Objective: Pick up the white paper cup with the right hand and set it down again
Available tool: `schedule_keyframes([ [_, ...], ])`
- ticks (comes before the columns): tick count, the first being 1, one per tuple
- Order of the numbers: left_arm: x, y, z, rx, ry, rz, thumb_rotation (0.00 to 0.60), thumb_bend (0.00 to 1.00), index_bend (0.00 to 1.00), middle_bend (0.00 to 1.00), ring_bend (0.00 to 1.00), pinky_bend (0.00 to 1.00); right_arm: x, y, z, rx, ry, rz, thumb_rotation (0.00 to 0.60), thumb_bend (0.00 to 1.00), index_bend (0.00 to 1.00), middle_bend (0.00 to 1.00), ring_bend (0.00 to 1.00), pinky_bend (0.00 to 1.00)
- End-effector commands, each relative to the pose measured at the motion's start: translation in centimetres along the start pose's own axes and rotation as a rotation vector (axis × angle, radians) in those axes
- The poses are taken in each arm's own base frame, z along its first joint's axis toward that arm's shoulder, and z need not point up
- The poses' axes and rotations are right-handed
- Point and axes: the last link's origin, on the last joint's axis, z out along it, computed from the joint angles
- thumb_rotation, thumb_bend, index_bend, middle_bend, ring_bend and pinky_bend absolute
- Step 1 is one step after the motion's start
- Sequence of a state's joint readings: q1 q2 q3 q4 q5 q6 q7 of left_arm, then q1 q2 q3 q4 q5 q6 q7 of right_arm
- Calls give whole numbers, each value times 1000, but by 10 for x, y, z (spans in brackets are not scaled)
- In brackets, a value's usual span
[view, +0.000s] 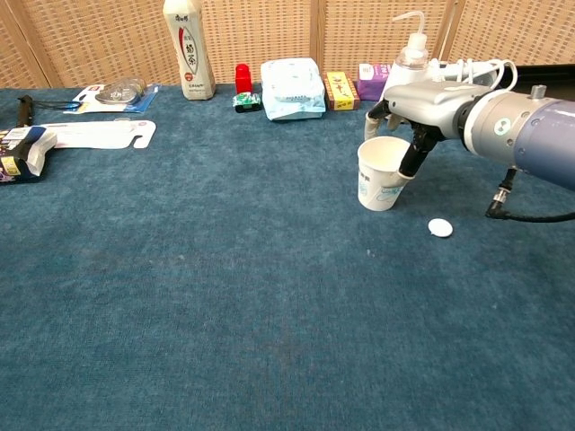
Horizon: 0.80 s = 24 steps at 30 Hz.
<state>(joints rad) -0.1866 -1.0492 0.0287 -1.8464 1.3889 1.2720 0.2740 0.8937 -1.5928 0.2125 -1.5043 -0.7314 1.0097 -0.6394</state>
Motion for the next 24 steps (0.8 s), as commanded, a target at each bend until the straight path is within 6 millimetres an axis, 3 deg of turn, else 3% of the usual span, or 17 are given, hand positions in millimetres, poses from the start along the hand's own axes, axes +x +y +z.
schedule_keyframes([
  [1, 0, -1, 0, 2, 0, -2, 335, 248, 118, 174, 118, 156, 1, -1, 1, 3, 15, 13, 565, 243, 409, 227, 241, 164],
  [7, 0, -2, -1, 4, 1, -2, 333, 250, 118, 175, 117, 155, 9, 1, 1, 8, 56, 106, 562, 242, 438, 255, 260, 169],
  [12, 0, -3, -2, 6, 4, -1, 332, 248, 119, 174, 117, 156, 18, 7, 1, -11, 68, 347, 564, 242, 440, 268, 268, 169],
  [18, 3, -2, -2, 3, 10, -2, 335, 249, 118, 175, 117, 155, 11, 24, 2, -56, 44, 590, 560, 242, 439, 275, 270, 168],
  [24, 6, -1, -2, 4, 18, 5, 330, 249, 118, 174, 117, 156, 2, 41, 1, -75, 22, 646, 558, 243, 439, 275, 270, 161],
])
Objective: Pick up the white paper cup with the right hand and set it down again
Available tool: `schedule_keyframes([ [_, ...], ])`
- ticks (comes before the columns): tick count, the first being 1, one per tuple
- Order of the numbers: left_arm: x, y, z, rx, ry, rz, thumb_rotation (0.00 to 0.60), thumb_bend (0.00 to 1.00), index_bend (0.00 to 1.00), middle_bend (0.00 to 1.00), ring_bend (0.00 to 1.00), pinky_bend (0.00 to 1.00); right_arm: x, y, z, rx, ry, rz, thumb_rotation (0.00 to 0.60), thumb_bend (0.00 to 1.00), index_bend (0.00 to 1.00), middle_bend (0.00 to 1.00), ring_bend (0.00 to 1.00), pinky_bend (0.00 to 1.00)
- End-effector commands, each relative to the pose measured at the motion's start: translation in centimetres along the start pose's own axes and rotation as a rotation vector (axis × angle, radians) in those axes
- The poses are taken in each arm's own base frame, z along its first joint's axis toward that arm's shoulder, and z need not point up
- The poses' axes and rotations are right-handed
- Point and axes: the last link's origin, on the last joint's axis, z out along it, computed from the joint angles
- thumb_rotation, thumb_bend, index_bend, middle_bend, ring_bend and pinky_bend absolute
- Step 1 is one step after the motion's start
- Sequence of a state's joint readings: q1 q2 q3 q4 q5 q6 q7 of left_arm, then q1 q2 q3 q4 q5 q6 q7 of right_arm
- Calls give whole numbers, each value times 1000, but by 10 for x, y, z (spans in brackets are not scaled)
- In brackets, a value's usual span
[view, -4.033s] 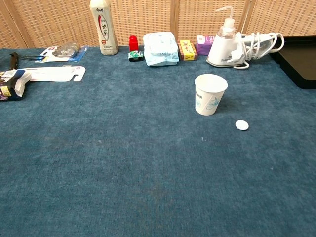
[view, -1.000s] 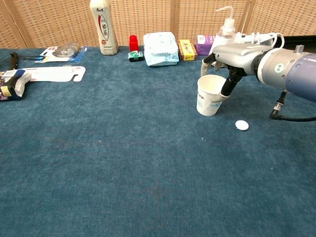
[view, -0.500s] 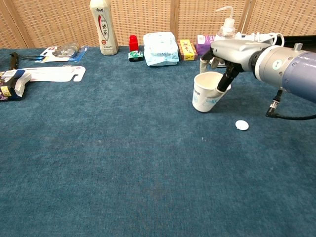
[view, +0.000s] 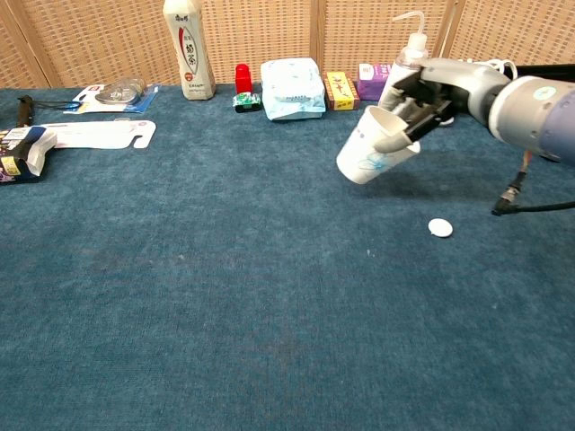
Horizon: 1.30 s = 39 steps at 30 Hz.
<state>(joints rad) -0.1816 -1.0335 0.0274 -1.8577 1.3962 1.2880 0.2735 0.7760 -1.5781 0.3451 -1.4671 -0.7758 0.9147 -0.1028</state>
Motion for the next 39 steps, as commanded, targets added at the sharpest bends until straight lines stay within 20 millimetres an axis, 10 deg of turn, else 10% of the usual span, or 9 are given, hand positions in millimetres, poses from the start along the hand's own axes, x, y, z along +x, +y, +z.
schedule_keyframes([
  [1, 1, 1, 0, 0, 0, 1, 329, 249, 118, 175, 117, 156, 2, 14, -1, -23, -12, 61, 559, 242, 440, 275, 269, 158],
  [19, 10, 4, -2, -3, 20, 9, 333, 248, 118, 175, 117, 155, 6, 62, -7, -74, -10, 0, 554, 243, 209, 234, 235, 116],
  [39, 8, 0, -4, 4, 9, 2, 336, 248, 118, 174, 117, 155, 3, 25, -10, 126, -19, -479, 561, 252, 270, 216, 216, 109],
])
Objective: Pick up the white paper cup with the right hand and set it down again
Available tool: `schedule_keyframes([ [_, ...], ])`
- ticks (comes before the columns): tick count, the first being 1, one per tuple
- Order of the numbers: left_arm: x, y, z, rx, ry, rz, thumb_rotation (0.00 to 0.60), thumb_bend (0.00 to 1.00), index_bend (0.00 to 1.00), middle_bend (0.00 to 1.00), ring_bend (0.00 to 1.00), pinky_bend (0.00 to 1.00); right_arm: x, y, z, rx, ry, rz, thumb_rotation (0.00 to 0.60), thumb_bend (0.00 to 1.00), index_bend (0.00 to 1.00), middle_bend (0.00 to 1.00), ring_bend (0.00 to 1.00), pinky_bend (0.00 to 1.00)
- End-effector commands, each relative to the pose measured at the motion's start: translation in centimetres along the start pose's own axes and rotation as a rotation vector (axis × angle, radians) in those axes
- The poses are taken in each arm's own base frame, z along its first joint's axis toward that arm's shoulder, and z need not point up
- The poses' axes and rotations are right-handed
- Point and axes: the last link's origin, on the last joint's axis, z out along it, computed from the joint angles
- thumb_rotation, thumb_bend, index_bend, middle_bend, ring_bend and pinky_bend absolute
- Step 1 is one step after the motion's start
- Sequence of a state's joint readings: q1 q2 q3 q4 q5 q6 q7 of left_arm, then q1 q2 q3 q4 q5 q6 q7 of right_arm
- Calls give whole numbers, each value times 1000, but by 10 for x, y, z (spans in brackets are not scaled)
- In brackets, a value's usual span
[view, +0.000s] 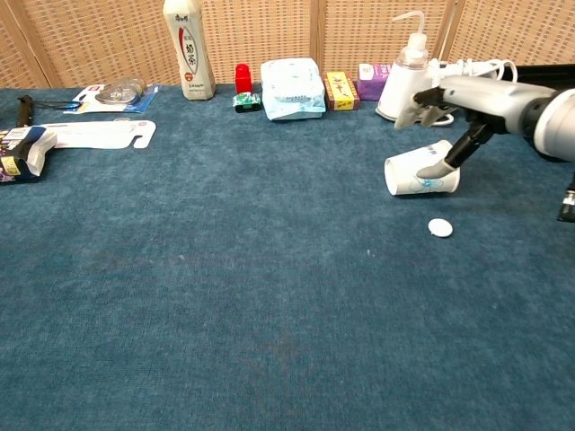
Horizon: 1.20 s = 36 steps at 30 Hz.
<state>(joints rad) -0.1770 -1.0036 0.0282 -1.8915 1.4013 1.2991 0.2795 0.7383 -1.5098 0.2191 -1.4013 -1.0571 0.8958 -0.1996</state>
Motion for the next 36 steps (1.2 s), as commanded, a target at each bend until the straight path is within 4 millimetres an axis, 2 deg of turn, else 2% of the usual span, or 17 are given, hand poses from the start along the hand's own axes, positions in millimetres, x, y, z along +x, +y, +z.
schedule_keyframes([
  [1, 0, -2, -1, 4, 0, 0, 337, 248, 118, 174, 117, 155, -4, -9, 6, 21, 2, -73, 562, 252, 273, 216, 216, 109],
  [8, -2, -6, -2, 13, -6, -4, 336, 249, 119, 175, 117, 156, -11, -15, 16, 13, 6, -202, 561, 252, 296, 218, 216, 113],
  [21, -4, -7, -1, 12, -21, -6, 332, 248, 118, 174, 117, 155, -22, -8, 21, -61, -8, -393, 566, 252, 311, 218, 213, 116],
  [36, -6, -9, -2, 14, -26, -7, 329, 248, 118, 175, 117, 155, -27, -19, 22, -58, -12, -401, 566, 253, 317, 218, 213, 121],
])
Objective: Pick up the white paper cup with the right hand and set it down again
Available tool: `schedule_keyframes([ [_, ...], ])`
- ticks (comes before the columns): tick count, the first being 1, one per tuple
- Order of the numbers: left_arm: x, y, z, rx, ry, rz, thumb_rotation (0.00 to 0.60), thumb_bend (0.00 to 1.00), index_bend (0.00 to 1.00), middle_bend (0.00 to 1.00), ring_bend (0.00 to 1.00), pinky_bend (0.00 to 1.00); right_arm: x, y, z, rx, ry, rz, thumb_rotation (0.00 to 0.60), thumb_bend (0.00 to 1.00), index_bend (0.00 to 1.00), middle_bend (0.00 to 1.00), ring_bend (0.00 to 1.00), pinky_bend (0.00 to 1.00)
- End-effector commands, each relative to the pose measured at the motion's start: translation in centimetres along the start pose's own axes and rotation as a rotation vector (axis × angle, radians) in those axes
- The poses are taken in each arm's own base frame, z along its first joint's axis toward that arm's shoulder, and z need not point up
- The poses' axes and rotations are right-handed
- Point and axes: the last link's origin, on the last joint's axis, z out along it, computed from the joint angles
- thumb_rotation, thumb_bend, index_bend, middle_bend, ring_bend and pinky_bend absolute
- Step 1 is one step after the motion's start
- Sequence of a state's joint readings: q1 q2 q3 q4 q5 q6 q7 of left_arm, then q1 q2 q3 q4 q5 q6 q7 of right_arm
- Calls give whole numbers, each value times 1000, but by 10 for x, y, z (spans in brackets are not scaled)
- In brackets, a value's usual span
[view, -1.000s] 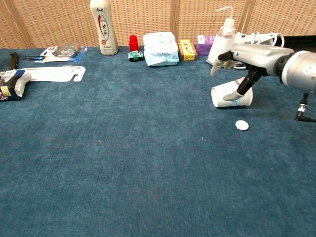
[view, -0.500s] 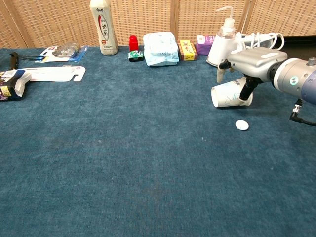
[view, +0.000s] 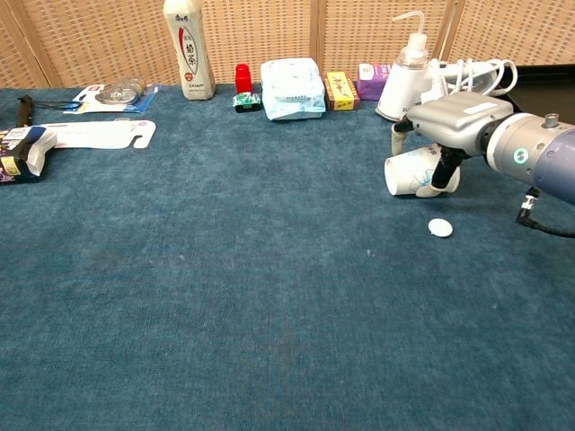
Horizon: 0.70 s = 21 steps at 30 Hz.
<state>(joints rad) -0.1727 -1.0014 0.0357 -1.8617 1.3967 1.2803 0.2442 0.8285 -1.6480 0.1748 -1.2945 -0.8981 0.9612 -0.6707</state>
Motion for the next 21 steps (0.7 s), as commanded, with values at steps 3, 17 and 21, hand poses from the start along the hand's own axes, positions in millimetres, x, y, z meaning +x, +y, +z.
schedule_keyframes([
  [3, 0, -1, 0, 4, 0, -2, 332, 249, 118, 175, 117, 156, 0, -4, 2, 5, 0, -4, 565, 253, 323, 220, 213, 123],
  [17, -1, -6, -4, 20, -1, -2, 335, 248, 118, 175, 117, 155, -3, -9, 12, -18, 33, -4, 563, 257, 482, 267, 246, 169],
  [21, -1, -6, -4, 18, -4, -1, 342, 249, 119, 174, 117, 156, 2, -6, 10, -30, 50, 63, 568, 257, 487, 271, 252, 169],
])
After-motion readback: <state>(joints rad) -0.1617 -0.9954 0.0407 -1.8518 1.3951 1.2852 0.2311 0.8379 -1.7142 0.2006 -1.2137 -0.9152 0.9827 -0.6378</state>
